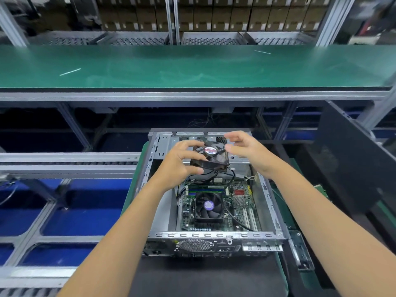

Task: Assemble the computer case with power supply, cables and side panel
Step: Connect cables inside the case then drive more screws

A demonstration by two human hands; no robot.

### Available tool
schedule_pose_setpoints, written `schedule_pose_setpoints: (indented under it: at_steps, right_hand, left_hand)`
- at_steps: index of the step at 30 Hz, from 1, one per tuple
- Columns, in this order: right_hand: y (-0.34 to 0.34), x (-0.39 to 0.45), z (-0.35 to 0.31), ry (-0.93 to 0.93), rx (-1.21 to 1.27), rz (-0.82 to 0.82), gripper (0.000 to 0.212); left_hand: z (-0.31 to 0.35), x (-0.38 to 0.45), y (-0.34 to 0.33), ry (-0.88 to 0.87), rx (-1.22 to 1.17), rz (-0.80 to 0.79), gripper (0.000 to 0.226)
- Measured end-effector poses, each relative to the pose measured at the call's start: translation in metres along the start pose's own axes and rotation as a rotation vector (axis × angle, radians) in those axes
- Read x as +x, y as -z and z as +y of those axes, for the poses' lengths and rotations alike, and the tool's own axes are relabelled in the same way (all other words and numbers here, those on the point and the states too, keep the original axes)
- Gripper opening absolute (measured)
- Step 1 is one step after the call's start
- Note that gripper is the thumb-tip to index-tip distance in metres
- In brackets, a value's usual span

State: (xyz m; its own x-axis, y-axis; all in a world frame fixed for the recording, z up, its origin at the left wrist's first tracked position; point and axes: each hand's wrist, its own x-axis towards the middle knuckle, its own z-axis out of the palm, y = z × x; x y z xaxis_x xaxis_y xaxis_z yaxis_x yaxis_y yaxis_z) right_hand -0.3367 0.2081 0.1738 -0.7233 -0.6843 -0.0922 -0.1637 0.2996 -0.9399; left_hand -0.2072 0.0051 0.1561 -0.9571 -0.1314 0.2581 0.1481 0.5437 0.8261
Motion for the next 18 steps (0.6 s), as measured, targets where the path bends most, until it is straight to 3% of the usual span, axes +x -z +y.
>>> schedule_pose_setpoints:
  at_steps: [3,8,11,14,18]
  right_hand:
    - [-0.002,0.008,0.005,-0.092,0.015,0.047,0.014]
    - [-0.01,0.015,0.009,-0.234,0.125,-0.03,0.035]
    - [-0.013,0.013,0.005,-0.215,0.286,-0.064,0.032]
    - [-0.017,0.012,0.007,-0.154,0.173,-0.031,0.027]
    - [-0.034,0.007,0.004,-0.066,-0.043,-0.086,0.016]
  left_hand:
    - [0.001,0.001,0.0,-0.032,0.025,-0.016,0.036]
    - [0.003,0.002,-0.005,-0.047,0.023,-0.089,0.036]
    - [0.003,0.0,-0.004,-0.046,0.021,-0.151,0.035]
    - [0.001,-0.003,0.006,-0.028,-0.071,-0.261,0.036]
    - [0.001,0.002,0.016,0.07,-0.132,-0.069,0.022]
